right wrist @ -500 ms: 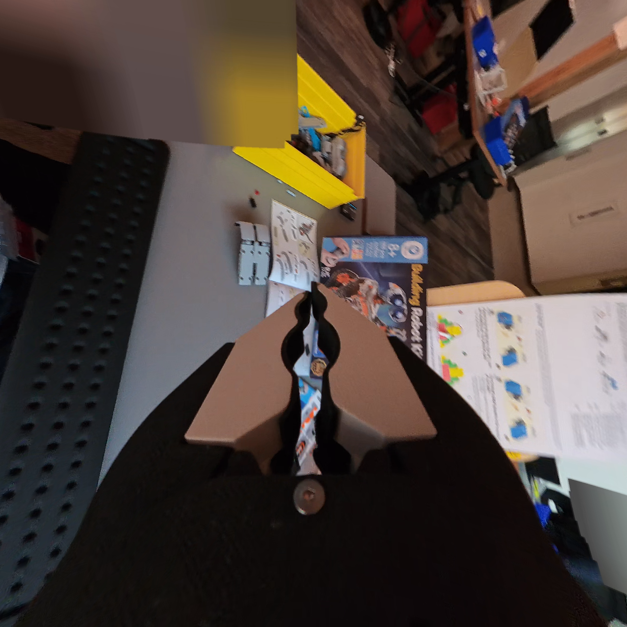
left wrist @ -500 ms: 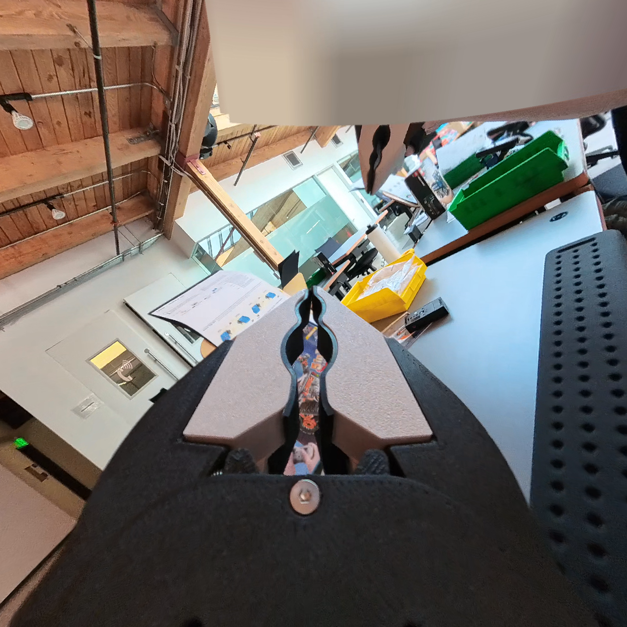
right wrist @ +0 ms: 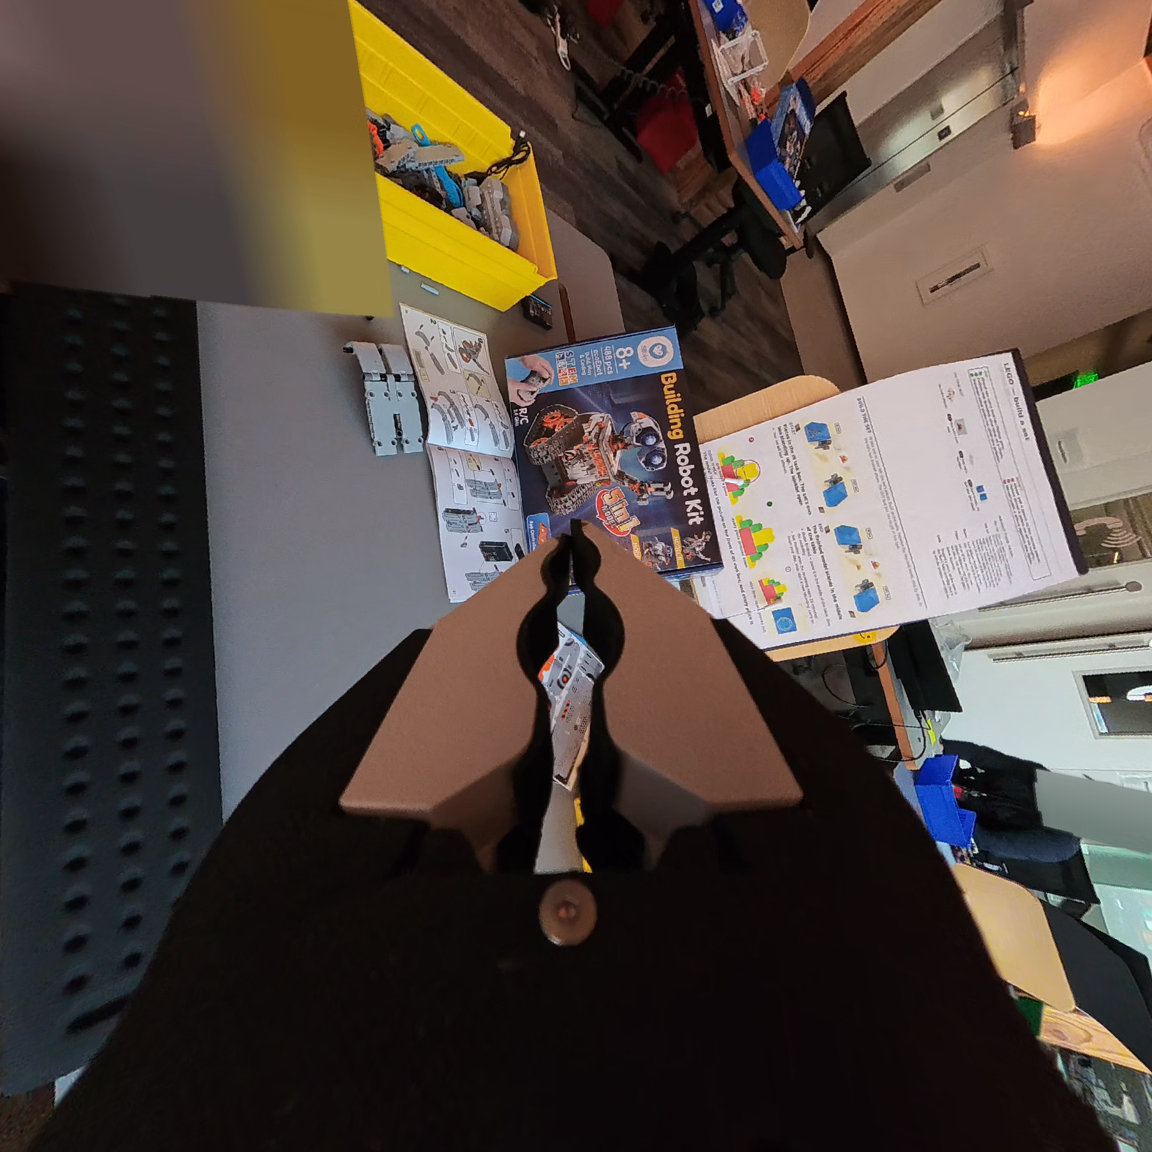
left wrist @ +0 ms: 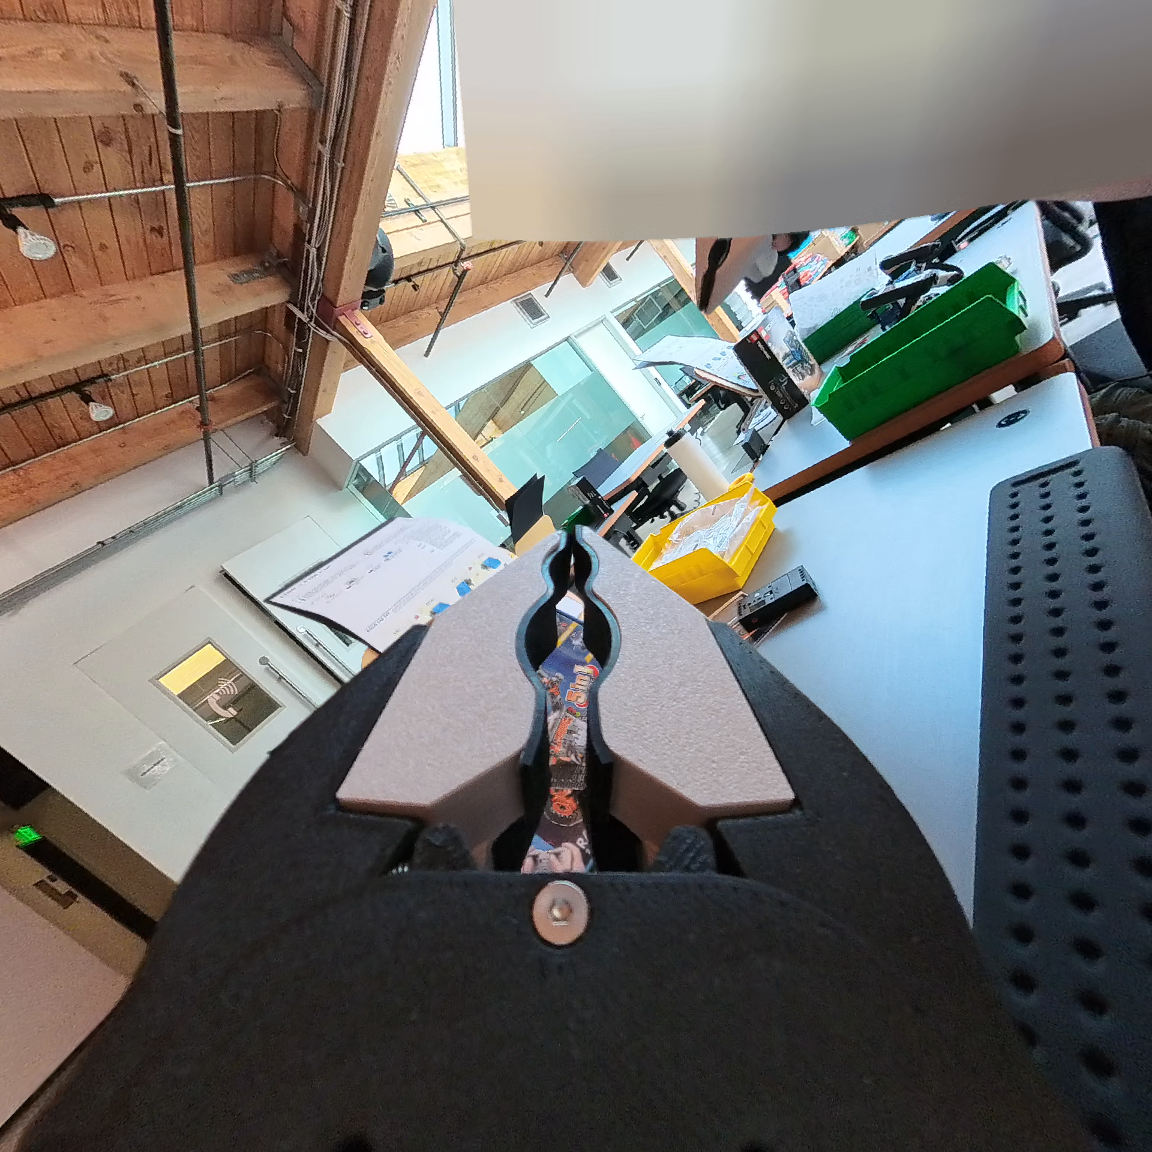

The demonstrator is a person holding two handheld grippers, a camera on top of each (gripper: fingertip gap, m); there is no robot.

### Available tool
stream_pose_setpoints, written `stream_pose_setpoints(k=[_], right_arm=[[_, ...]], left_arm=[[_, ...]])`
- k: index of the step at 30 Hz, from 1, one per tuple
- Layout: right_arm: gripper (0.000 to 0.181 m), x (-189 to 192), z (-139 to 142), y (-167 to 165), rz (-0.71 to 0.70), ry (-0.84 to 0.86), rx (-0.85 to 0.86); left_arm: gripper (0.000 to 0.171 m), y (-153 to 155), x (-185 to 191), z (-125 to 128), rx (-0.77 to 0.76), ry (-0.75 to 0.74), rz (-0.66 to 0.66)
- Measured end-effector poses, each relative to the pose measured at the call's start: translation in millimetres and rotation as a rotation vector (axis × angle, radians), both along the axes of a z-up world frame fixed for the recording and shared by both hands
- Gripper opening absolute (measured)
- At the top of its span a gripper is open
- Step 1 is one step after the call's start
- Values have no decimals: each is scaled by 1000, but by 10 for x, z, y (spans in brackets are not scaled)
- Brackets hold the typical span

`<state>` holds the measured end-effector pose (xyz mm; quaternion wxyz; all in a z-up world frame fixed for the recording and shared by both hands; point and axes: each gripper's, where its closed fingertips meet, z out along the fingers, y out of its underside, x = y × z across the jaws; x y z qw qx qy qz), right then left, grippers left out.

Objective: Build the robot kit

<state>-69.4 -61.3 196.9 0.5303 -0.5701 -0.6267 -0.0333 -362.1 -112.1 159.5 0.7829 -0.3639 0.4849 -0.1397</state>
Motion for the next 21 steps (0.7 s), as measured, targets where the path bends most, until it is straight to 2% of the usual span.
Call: stream_pose_setpoints(k=[5, 8, 11, 14, 16, 21], right_arm=[[0, -21, -85, -13, 33, 29, -15], [0, -130, -198, -24, 78, 42, -36], [0, -286, -318, 38, 122, 66, -59], [0, -500, -396, 172, 152, 82, -84], [0, -702, -396, 264, 177, 99, -98], [0, -1417, -343, 258, 299, 148, -130]], left_arm=[[0, -96, -116, 74, 9, -29, 39], [0, -174, -362, 73, 17, -21, 145], [0, -369, -949, 73, 20, -34, 322], [0, -685, -1732, 76, 16, -65, 568], [0, -999, -2195, 90, 23, -106, 719], [0, -1907, -2990, 42, 56, -122, 1024]])
